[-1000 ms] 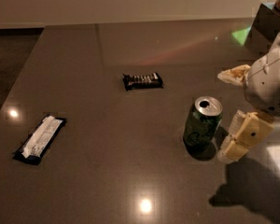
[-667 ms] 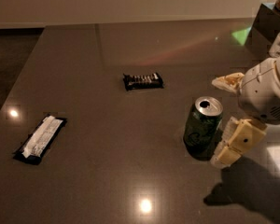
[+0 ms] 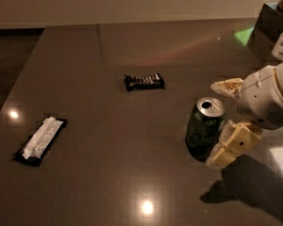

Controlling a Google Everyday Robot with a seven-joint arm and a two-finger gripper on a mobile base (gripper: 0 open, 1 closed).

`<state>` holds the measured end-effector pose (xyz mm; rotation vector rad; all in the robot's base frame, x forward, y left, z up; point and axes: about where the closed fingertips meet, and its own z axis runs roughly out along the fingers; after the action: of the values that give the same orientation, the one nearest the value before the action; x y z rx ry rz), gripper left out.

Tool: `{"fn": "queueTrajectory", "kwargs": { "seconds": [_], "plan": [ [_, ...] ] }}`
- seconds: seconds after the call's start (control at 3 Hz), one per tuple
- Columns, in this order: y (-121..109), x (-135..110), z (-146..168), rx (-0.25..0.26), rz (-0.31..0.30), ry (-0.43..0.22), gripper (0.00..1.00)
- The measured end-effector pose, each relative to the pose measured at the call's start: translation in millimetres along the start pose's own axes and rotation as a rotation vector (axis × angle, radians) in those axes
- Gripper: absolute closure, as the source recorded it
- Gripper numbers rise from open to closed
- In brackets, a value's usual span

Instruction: Knock green can over

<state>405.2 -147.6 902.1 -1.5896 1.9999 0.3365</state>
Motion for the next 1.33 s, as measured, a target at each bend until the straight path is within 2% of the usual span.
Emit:
{"fn": "queueTrajectory", "kwargs": {
  "seconds": [0.33,0.67,1.0,1.33],
  "plan": [
    [-2.0,0.2,4.3,0.004,0.018,-0.035,0.16],
    [-2.7,0.2,5.6,0.005,0.024,-0.047,0.26],
    [-3.7,-8.6,2.6,-0.005,0.027,-0.057,0.4],
    [-5.8,-21.8,-4.4,-0.021,0.023,-0.034,0.64]
  ]
}}
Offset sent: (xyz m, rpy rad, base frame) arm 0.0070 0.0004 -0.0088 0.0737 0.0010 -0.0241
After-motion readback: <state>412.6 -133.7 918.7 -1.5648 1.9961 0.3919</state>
